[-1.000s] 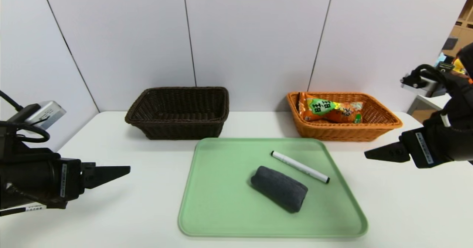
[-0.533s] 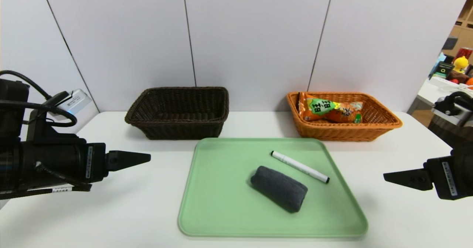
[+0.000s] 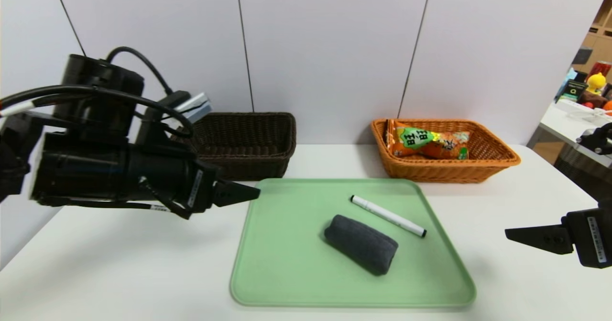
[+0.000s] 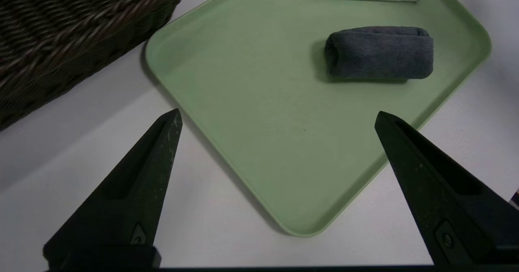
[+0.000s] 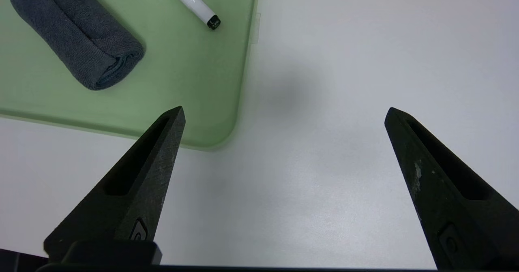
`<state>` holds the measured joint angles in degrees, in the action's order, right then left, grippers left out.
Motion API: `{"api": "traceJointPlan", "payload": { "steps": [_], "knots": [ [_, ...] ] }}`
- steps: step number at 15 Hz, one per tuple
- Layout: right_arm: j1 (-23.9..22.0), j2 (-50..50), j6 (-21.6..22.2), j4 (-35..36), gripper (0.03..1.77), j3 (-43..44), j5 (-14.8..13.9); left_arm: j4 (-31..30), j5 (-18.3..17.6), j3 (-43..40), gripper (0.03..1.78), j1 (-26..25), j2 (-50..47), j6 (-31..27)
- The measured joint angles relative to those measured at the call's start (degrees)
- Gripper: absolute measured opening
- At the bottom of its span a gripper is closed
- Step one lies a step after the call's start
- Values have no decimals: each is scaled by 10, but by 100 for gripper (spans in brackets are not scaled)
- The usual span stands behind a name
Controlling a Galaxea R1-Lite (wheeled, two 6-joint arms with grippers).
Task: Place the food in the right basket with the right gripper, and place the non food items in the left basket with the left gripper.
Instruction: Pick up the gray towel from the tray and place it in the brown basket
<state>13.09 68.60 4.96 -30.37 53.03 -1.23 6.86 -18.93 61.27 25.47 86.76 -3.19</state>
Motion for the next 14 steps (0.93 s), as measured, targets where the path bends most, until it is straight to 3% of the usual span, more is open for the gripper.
{"api": "traceJointPlan", "payload": {
  "steps": [3,6,10,14],
  "knots": [
    [0,6,8,0,170,0,0,0,-12,52,169,52,66,-72],
    [1,12,22,0,170,0,0,0,-52,89,169,71,128,-153],
    [1,16,33,0,170,-7,0,3,-136,126,169,82,195,-239],
    [1,15,49,2,170,-20,0,5,-231,165,169,97,242,-265]
  ]
}}
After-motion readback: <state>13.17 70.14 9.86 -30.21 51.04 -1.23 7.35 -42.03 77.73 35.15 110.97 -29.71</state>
